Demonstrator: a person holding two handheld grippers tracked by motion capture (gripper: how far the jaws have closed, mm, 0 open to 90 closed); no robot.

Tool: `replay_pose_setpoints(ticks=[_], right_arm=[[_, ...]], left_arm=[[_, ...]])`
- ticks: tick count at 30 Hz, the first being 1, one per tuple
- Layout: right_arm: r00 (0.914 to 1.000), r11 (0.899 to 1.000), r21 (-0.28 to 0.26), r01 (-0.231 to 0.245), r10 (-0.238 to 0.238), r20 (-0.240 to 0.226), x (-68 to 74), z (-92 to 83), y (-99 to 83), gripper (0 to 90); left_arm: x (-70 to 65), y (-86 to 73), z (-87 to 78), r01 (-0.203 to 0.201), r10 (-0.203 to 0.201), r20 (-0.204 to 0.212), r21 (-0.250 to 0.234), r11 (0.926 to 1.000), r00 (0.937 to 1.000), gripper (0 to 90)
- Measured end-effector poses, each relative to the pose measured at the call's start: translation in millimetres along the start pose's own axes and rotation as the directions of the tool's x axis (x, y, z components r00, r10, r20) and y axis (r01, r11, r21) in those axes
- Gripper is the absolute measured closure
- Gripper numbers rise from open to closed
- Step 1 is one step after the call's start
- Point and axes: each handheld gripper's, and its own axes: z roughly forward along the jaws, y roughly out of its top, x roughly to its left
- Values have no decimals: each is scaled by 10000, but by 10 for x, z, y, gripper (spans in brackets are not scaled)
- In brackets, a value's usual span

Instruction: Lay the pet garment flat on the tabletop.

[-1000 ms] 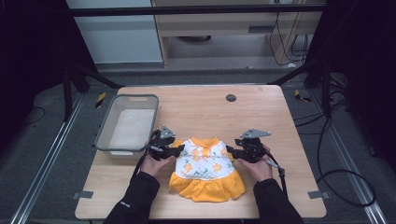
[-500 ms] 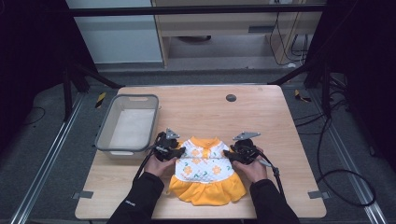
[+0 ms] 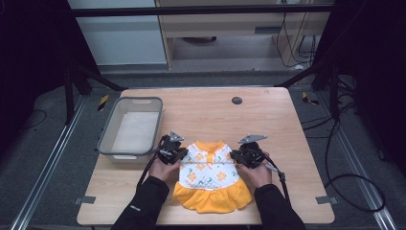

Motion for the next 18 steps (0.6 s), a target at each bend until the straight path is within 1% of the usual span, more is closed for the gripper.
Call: replay_pose_setpoints(ticks=[1,3,4,6,8,9,10,11,12,13,14,15,16,17,18], right_arm=[[10000,9998,-172,39,-39,-9,14,-33,19,819],[9998,9979,-622,171,-176,-68,43,-117,65,822],[9997,9960,-860,222,-231,-92,63,-162,90,823],[9986,9917,-1182,507,-518,-67,97,-234,145,824],[9969,9846,-1565,780,-780,64,136,-321,235,825],[9960,9790,-1830,895,-885,136,147,-358,291,825],[9942,9710,-2141,1062,-1004,382,149,-390,378,825],[9942,9710,-2141,1062,-1004,382,149,-390,378,825],[9930,9677,-2246,1146,-1053,527,145,-398,417,825],[9908,9610,-2467,1248,-1077,816,134,-403,482,823],[9889,9580,-2555,1303,-1068,1035,122,-400,521,818],[9849,9547,-2615,1421,-1101,1335,102,-388,569,808],[9797,9538,-2574,1549,-1149,1641,77,-370,610,786],[9745,9563,-2464,1574,-1099,1959,47,-344,647,760],[9734,9588,-2402,1520,-1030,2046,23,-325,663,726]], left_arm=[[-5,7,-28,5,-5,2,-87,10000,10000,833],[-11,36,-128,22,-19,59,-525,9986,10000,836],[-11,52,-182,-55,58,29,-747,9972,10000,837],[-20,103,-290,-170,170,-11,-1069,9941,9999,839],[-36,195,-410,-364,344,-154,-1563,9870,9993,840],[-40,220,-435,-393,365,-200,-1650,9855,9991,840],[-46,288,-493,-564,499,-392,-1868,9808,9980,840],[-47,330,-518,-585,494,-490,-2059,9768,9976,840],[-38,406,-552,-640,500,-672,-2258,9721,9965,840],[-32,451,-561,-614,429,-819,-2396,9689,9957,838],[-17,504,-558,-542,296,-987,-2570,9649,9947,828],[0,550,-547,-427,99,-1211,-2716,9615,9926,804],[21,595,-523,-358,-110,-1571,-2922,9557,9875,744],[37,627,-501,-352,-165,-1759,-2865,9574,9843,623],[48,645,-487,-432,-118,-1988,-2700,9619,9800,580]])
